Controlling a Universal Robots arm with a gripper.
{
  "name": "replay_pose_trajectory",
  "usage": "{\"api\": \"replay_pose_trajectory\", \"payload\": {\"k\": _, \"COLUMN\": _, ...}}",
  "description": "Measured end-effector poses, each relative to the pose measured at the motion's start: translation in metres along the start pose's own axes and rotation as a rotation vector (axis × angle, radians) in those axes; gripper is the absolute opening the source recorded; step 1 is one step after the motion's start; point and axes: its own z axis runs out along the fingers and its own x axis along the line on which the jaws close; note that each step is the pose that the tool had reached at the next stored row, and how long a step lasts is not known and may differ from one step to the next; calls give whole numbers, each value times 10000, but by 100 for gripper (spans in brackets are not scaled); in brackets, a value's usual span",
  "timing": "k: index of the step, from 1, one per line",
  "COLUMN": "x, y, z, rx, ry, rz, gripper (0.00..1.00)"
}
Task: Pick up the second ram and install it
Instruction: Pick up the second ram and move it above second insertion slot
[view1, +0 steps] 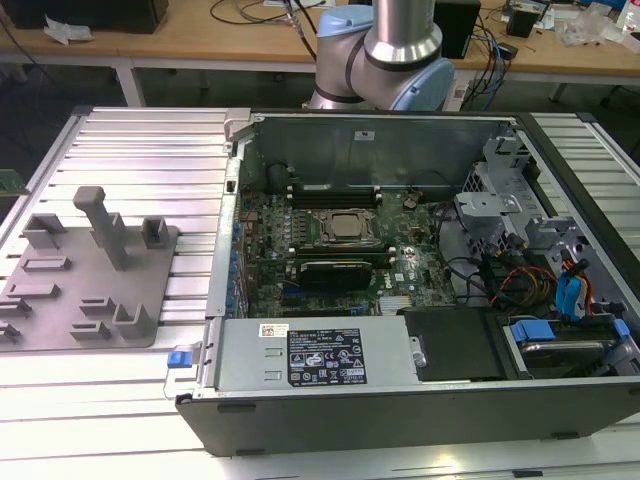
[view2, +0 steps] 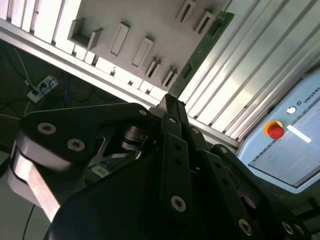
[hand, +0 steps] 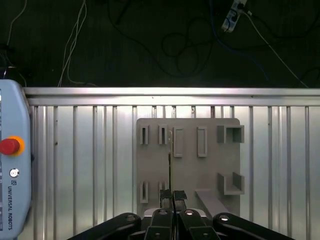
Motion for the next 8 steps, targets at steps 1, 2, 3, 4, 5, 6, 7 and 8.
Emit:
{"api": "replay_pose_trajectory", "payload": {"k": 1, "x": 0, "y": 0, "z": -1, "rx": 1, "ry": 0, "rz": 0, "gripper": 9}}
{"api": "replay_pose_trajectory", "payload": {"k": 2, "x": 0, "y": 0, "z": -1, "rx": 2, "ry": -1, "rz": 0, "gripper": 9}}
{"api": "replay_pose_trajectory", "payload": {"k": 3, "x": 0, "y": 0, "z": -2, "rx": 2, "ry": -1, "rz": 0, "gripper": 9}}
{"api": "replay_pose_trajectory", "payload": {"k": 4, "x": 0, "y": 0, "z": -3, "rx": 1, "ry": 0, "rz": 0, "gripper": 9}}
{"api": "replay_pose_trajectory", "payload": {"k": 5, "x": 0, "y": -2, "z": -4, "rx": -1, "ry": 0, "rz": -1, "gripper": 9}}
{"api": "replay_pose_trajectory", "payload": {"k": 6, "x": 0, "y": -12, "z": -6, "rx": -3, "ry": 2, "rz": -2, "gripper": 9}}
{"api": "replay_pose_trajectory", "payload": {"k": 7, "x": 0, "y": -27, "z": -4, "rx": 0, "ry": 0, "rz": -1, "gripper": 9}}
{"api": "replay_pose_trajectory", "payload": {"k": 8, "x": 0, "y": -39, "z": -5, "rx": 0, "ry": 0, "rz": 0, "gripper": 9}}
